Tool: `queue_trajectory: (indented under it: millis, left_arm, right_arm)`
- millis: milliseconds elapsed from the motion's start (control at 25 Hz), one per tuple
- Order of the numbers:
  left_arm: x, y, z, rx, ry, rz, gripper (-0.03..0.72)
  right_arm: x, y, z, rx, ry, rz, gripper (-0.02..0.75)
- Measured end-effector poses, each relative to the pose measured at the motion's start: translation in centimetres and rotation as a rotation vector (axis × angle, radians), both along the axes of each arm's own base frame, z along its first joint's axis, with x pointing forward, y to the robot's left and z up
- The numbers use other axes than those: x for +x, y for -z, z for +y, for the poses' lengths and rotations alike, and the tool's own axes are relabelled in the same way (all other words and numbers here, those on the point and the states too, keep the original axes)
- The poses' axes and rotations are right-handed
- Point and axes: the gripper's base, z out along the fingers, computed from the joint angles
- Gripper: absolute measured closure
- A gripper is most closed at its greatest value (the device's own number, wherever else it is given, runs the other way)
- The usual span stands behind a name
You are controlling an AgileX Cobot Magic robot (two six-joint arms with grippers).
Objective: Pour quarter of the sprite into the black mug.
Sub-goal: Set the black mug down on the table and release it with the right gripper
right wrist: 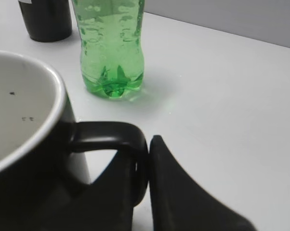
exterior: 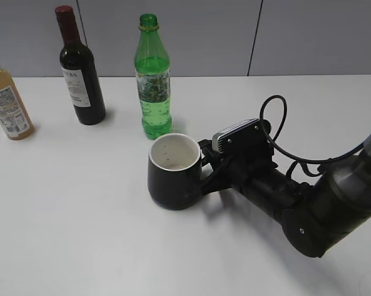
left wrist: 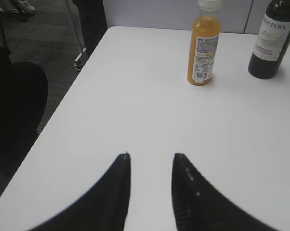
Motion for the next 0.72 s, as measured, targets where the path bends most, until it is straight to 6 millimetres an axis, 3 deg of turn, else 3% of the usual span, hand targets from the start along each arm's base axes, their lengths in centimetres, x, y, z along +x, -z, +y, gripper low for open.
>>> queue_trajectory:
  millis: [200,280,480,560,720]
  left_arm:
    - [0.0,0.0,0.0,0.000,0.000,0.000,0.452]
    - [0.0,0.0,0.0,0.000,0.000,0.000,0.452]
    - [0.0,0.0,0.0,0.000,0.000,0.000,0.452]
    - [0.0,0.0,0.0,0.000,0.000,0.000,0.452]
    - [0.0,0.0,0.0,0.000,0.000,0.000,0.452]
  right_arm:
    - [-0.6,0.1,-0.3,-0.002,-0.019,-0.001,0.676]
    - [-0.8,0.2,-0.3,0.002,-0.024,0.002,0.587]
    - [-1.1,0.4,-0.5,-0.003,-0.026,0.017,0.267]
    - [-1.2,0.4,-0.6,-0.004,-0.020,0.022,0.218]
    - [-2.1,0.4,-1.5,-0.018,-0.002,0.045,0.207]
